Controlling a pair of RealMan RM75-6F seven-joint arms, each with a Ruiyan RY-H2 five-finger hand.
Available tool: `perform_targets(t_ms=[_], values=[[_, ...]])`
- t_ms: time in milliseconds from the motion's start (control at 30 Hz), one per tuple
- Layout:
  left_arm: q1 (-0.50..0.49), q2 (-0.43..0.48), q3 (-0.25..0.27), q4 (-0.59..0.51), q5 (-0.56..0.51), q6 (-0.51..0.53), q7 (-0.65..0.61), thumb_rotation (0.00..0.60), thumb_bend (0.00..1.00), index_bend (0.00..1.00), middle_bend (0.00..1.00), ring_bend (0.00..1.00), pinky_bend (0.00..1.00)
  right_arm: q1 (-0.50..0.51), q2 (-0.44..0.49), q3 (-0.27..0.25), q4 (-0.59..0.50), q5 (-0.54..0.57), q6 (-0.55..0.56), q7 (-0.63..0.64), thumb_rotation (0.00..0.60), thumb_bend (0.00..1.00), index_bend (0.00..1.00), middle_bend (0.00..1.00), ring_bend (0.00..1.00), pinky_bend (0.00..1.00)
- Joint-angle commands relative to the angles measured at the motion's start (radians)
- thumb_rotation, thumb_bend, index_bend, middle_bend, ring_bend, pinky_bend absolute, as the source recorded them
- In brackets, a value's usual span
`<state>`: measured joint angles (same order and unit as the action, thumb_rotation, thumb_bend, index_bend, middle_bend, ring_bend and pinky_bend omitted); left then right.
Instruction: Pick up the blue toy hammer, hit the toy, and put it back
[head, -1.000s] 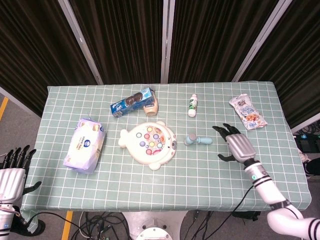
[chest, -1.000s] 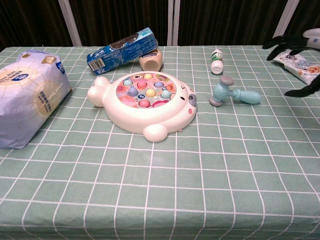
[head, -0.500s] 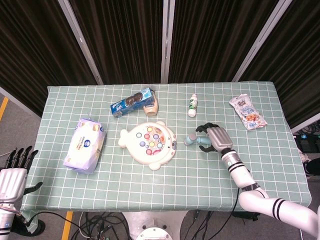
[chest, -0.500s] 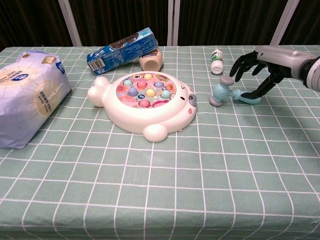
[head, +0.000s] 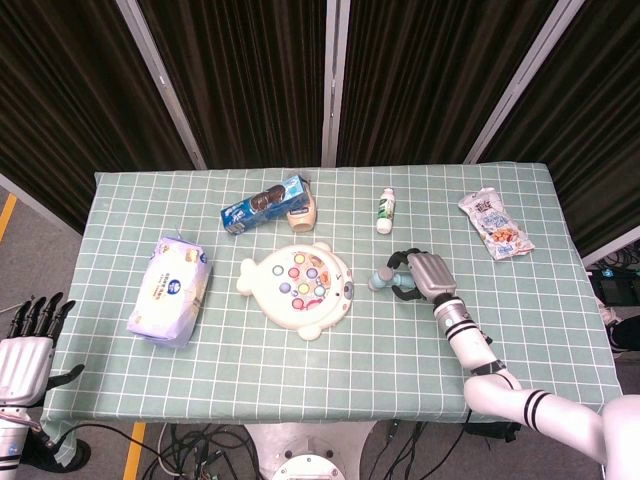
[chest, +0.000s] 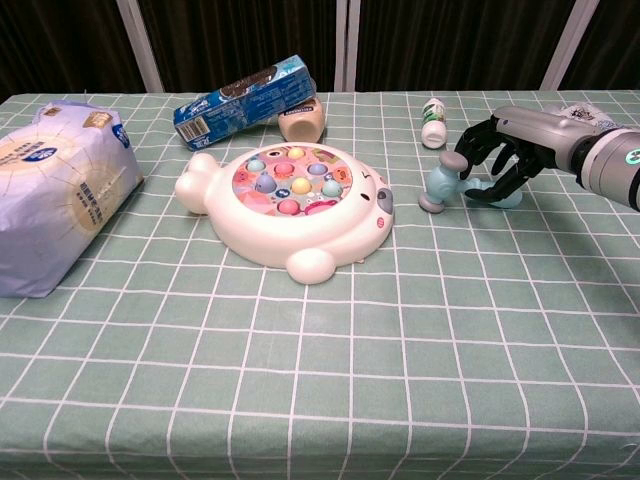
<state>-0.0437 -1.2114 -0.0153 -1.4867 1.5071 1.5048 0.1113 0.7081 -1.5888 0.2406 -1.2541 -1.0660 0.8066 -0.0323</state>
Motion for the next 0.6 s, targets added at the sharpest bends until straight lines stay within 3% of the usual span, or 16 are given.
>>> perform_targets(t_ms=[33, 600], values=[[0.001, 0.001, 0.0, 0.001, -0.001, 0.002, -0.001, 0.6, 0.06, 0.11, 0.02, 0.0, 0.0, 0.003, -0.016, -0.005, 0.022, -0.018, 0.001, 0.019, 0.6, 0.25, 0.42, 0.4, 0.26, 0.35], [0.01, 0.007, 0.002, -0.001, -0.002, 0.014, -0.002, 0.6, 0.05, 0.11, 0.02, 0.0, 0.0, -0.005, -0.049, -0.014, 0.087, -0.077, 0.013, 0.111, 0.6, 0.29, 0.48, 0.45, 0.33, 0.41]])
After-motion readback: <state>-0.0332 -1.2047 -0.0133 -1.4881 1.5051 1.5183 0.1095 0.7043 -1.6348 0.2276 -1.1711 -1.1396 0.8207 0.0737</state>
